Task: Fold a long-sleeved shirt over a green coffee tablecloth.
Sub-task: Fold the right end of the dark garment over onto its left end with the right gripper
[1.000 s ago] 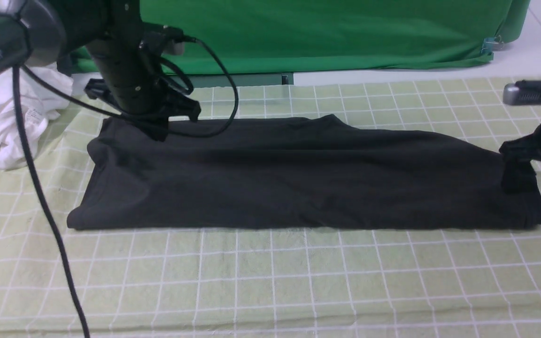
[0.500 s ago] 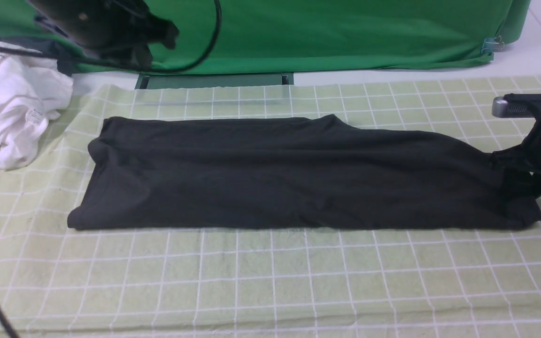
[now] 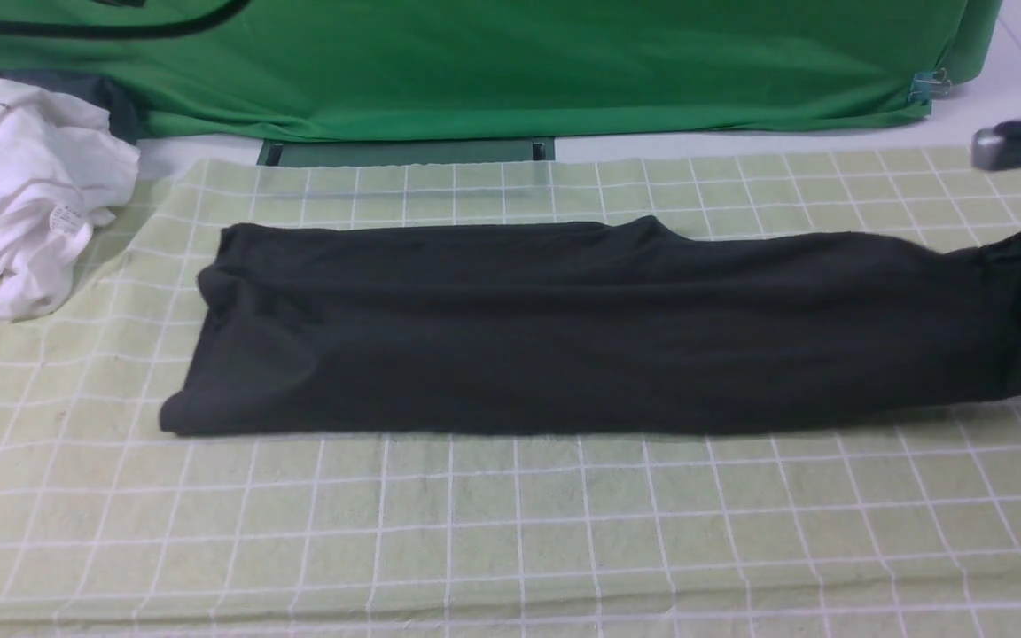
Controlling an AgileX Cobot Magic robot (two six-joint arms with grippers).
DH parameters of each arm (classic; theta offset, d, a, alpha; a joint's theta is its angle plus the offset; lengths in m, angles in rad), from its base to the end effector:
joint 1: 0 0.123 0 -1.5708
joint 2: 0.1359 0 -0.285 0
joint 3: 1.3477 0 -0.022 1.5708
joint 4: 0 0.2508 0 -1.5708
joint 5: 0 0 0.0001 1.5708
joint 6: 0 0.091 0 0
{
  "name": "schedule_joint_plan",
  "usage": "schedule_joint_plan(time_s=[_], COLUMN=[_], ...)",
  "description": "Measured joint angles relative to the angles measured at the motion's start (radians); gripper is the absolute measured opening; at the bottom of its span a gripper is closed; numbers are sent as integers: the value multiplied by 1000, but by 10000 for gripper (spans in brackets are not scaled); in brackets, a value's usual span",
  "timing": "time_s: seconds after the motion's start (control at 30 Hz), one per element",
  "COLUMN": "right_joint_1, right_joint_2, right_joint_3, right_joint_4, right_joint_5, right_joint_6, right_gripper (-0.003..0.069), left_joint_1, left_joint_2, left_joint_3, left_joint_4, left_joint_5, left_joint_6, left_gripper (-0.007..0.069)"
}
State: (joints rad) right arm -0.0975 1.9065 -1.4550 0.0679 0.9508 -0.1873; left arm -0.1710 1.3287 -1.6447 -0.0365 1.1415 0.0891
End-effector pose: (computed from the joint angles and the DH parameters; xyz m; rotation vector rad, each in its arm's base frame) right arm 0.3933 -0.0334 0.2202 -0.0827 2.8787 0.0335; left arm 0.2548 -0.0471 0.4638 0.2990 2.2905 -0.0879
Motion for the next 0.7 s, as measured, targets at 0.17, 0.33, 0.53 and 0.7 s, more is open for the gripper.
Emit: schedule_joint_plan(time_s=[0.17,0.33,0.53,0.7], right_joint_1=[-62,-53,74,282], right_joint_2=[-59,-99,-117,-106], right_joint_3=[-45,-146,-249,-289], right_joint_4=[-15,68,254,296], right_joint_5=[74,175,213,180], right_joint_6=[26,32,32,51], right_gripper=[52,52,52,52], left_joint_1=[0,0,0,0], left_joint_2=[-89,-151,-176,-176], left_joint_3=[82,186,351,515], left_joint_4=[57,152,204,242], left_joint_5=[4,5,5,-45], left_joint_6=[-15,-89,-164,-224], left_gripper=[11,11,11,11])
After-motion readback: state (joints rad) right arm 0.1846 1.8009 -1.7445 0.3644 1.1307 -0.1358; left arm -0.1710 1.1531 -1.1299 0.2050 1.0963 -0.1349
